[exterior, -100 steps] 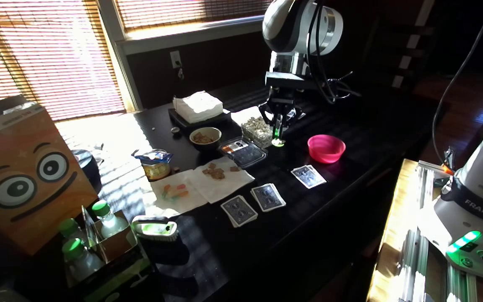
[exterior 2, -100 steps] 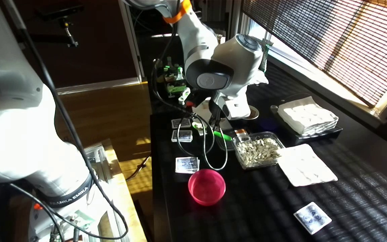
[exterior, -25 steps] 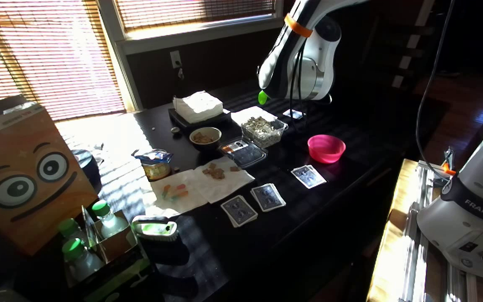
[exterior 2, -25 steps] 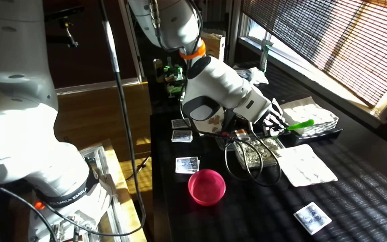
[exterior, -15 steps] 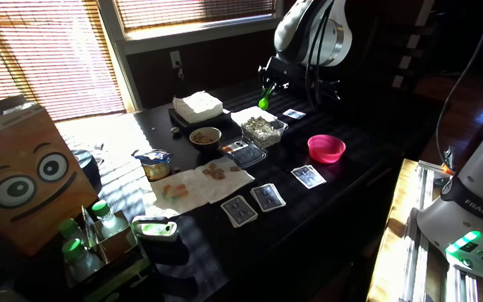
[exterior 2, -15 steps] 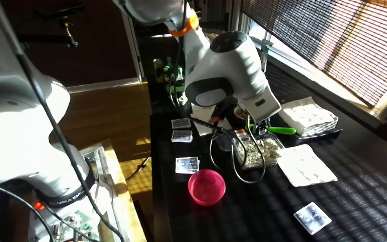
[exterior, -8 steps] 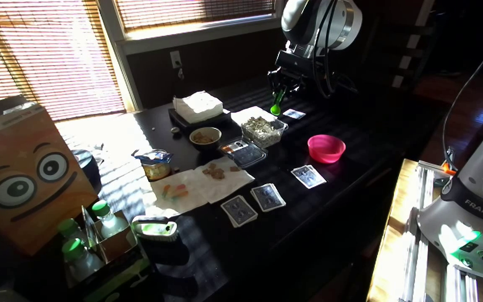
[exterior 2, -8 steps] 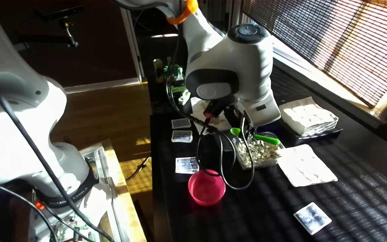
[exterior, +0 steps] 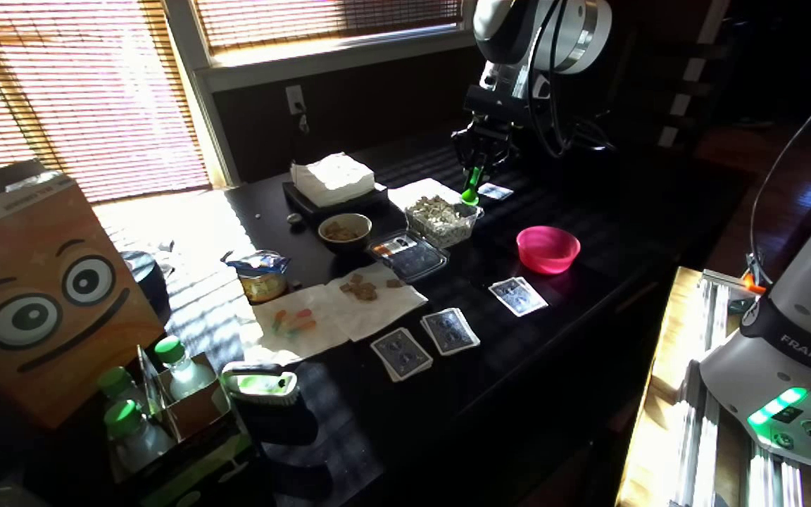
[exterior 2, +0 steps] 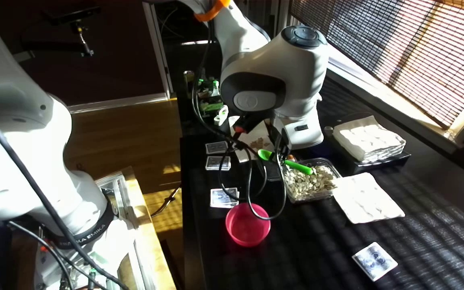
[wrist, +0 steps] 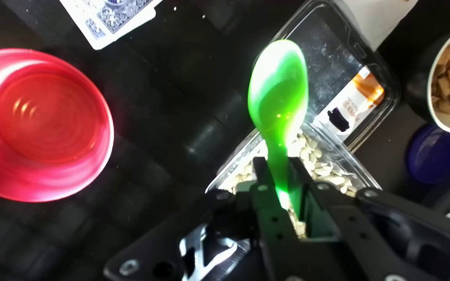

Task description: Place some grains on the spoon, empty them into the container with grains and then place the spoon back

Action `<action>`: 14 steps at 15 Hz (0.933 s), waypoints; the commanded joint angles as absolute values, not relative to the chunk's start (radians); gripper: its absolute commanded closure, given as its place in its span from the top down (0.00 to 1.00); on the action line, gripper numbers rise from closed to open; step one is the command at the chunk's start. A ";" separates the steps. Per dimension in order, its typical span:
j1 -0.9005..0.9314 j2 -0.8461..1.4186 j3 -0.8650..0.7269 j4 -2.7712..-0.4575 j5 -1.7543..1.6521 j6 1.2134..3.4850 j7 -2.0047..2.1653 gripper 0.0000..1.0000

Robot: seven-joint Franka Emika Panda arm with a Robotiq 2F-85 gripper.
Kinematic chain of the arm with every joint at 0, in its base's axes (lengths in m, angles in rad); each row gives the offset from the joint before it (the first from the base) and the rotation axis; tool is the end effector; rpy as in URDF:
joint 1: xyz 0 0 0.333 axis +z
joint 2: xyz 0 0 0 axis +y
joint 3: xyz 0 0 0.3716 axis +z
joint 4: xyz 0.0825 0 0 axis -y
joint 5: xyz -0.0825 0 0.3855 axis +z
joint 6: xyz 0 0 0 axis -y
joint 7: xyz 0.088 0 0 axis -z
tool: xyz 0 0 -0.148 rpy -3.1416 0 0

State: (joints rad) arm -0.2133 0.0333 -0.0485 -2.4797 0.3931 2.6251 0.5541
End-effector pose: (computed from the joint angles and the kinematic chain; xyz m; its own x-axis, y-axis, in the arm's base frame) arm 0.4749 -0.1287 0.3010 0.4156 -0.9079 -0.0553 -0.8903 -0.3936 -0.2289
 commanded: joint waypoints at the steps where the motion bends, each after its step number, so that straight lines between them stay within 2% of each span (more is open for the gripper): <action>1: -0.155 0.023 -0.068 -2.486 0.394 2.578 0.622 0.04; 5: -0.125 0.033 -0.067 -2.491 0.412 2.556 0.651 0.04; 14: -0.123 0.151 -0.084 -2.489 0.483 2.656 0.681 0.04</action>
State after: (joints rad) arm -0.1360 0.1085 -0.0736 -2.4882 0.4348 2.6117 0.6753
